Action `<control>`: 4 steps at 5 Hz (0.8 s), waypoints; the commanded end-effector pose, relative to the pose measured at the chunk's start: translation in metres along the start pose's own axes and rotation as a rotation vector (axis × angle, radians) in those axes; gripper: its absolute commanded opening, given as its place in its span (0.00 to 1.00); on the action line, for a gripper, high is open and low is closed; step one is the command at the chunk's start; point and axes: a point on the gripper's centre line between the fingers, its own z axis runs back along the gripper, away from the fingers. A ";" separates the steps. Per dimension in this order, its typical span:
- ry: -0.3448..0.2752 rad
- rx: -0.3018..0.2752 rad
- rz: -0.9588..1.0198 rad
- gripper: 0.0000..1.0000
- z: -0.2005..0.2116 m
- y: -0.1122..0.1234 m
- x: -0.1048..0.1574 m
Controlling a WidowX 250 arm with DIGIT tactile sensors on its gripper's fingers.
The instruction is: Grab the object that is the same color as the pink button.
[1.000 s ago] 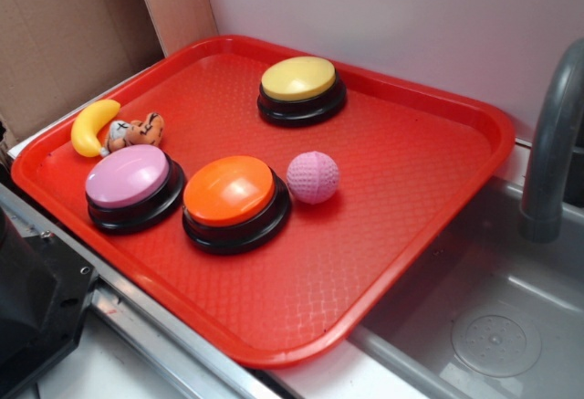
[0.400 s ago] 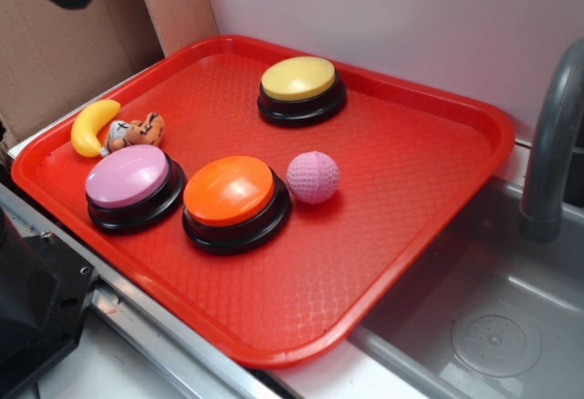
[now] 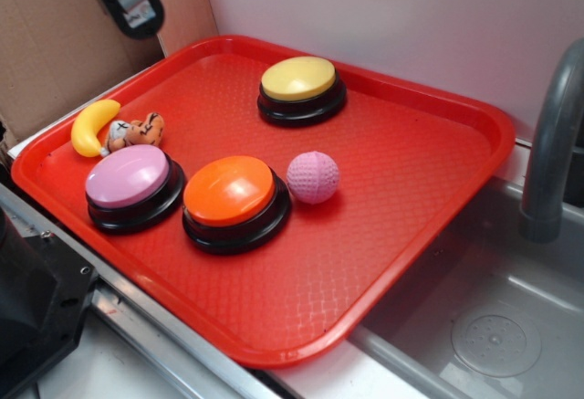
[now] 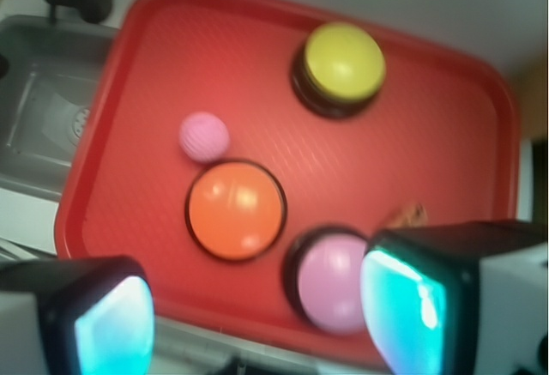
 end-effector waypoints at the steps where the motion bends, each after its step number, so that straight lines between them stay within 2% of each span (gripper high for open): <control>1: -0.014 -0.082 -0.169 1.00 -0.047 -0.016 0.036; 2: -0.013 -0.072 -0.202 1.00 -0.069 -0.022 0.047; 4: 0.060 -0.115 -0.246 1.00 -0.118 -0.030 0.053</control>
